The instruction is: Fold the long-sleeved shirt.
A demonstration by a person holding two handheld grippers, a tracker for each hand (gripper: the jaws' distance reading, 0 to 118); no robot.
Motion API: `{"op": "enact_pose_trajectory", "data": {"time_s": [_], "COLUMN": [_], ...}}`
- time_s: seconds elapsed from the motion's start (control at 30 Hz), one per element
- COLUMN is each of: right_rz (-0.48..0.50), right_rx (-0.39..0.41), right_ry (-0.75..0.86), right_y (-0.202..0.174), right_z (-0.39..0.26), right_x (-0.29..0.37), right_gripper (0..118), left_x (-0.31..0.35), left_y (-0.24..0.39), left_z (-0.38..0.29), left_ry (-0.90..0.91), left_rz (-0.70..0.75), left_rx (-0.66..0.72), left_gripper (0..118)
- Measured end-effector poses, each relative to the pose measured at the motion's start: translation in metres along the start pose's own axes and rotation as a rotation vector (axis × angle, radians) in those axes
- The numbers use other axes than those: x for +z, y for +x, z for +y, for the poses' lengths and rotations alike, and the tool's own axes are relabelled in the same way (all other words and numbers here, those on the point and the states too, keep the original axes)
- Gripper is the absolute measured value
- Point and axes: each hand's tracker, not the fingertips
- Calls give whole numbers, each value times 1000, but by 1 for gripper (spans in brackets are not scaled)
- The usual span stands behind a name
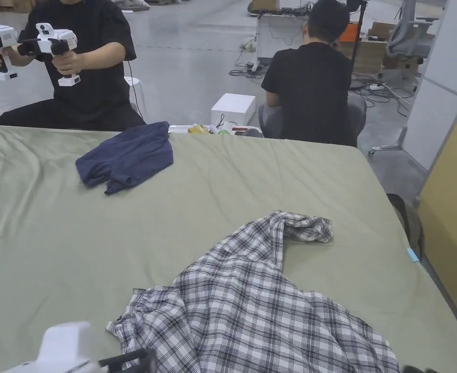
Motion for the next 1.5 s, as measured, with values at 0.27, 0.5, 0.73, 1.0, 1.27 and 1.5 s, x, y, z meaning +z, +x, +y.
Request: {"op": "enact_pose_trajectory", "data": {"time_s": [0.27,0.5,0.73,1.0,1.27,1.5], "right_rz": [104,44,-13,-103,-115,-147], "right_rx": [32,26,-44,-97,-185,-191], "right_ry": [-86,-133,-190,-205,-185,-324], "right_y": [-55,-29,3,40,90,100], "right_z": [-21,-21,-35,-31,31,54], "right_x": [-52,-80,-96,-109,-171,-271], "right_gripper": [0,0,0,0,73,73], "left_x": [-45,-121,-278,-371,-319,-311], "left_y": [58,46,33,36,-6,-20], "left_z": [-3,80,155,143,124,122], "left_ry": [-91,-111,-234,-316,-327,-348], "left_rz": [-116,-59,98,124,11,14], "left_rx": [-85,-125,-93,-88,-62,-48], "left_gripper": [0,80,103,88,0,0]}}
